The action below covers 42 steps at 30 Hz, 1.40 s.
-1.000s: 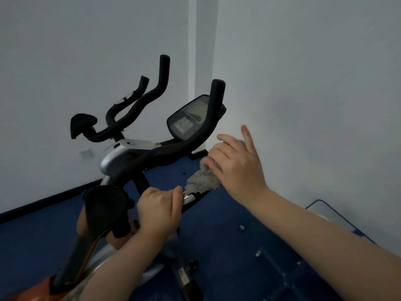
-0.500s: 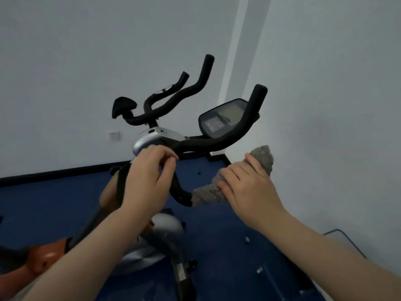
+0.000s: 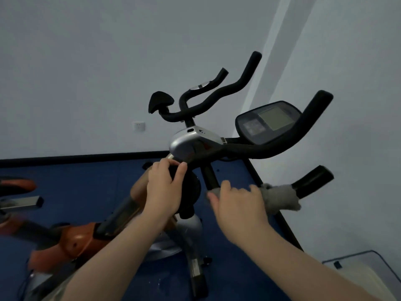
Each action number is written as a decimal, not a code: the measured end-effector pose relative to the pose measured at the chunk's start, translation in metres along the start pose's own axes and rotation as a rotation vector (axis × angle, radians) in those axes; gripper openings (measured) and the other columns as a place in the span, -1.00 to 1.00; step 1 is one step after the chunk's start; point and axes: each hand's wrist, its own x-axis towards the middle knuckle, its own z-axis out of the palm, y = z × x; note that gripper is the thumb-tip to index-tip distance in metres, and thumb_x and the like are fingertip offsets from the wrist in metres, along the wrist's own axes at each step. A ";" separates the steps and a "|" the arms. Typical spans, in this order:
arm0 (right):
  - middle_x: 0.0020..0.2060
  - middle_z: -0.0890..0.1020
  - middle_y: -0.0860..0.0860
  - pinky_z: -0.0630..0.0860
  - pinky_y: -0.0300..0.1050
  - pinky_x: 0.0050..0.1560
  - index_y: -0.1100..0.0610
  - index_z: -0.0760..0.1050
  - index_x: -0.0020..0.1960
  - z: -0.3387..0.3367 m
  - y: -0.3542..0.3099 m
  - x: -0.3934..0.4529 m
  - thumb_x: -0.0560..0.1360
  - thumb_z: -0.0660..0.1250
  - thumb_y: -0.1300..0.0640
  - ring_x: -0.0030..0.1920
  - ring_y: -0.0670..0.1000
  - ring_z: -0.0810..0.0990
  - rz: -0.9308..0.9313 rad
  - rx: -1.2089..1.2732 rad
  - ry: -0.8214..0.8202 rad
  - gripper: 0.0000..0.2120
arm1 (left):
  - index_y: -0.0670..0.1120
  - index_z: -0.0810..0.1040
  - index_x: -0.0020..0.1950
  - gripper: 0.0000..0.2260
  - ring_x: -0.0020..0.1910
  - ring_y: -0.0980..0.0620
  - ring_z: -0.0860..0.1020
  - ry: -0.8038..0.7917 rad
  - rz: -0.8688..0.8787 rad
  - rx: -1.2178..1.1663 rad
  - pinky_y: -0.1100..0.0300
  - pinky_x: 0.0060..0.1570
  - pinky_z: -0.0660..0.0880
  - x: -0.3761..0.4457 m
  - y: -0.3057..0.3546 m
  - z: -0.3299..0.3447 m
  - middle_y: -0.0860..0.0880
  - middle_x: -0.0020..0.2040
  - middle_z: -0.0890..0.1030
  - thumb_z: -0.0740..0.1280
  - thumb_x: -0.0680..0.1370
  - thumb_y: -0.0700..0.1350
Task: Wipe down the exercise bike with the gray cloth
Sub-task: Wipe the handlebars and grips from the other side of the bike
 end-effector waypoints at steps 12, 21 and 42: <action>-0.02 0.62 0.00 0.11 0.08 0.33 0.00 0.54 0.18 -0.012 0.000 0.000 0.45 -0.43 -0.35 0.11 0.09 0.51 0.073 -0.139 -0.134 -0.13 | 0.10 0.41 0.04 -0.87 0.07 0.12 0.40 -0.058 0.078 -0.067 0.04 0.14 0.41 0.001 -0.007 -0.003 0.13 0.02 0.41 0.20 0.59 0.13; 0.22 0.39 0.17 0.44 -0.05 -0.11 -0.09 -0.10 0.55 -0.001 -0.004 0.042 0.65 0.09 0.04 0.07 0.17 0.52 0.179 0.417 -0.328 -0.44 | 0.16 0.38 0.04 -0.88 0.01 0.26 0.35 -0.113 0.205 -0.090 0.19 0.06 0.37 0.003 -0.018 -0.006 0.19 0.02 0.35 0.16 0.57 0.14; -0.06 0.61 0.00 0.51 0.03 0.02 0.03 0.38 0.25 -0.011 -0.024 0.055 0.64 0.09 -0.13 -0.05 0.03 0.59 0.273 0.571 -0.150 -0.68 | 0.29 0.36 0.16 -0.43 0.13 0.28 0.46 -0.417 -0.085 -0.522 0.25 0.11 0.47 0.020 -0.043 -0.008 0.20 0.16 0.45 0.47 0.23 0.31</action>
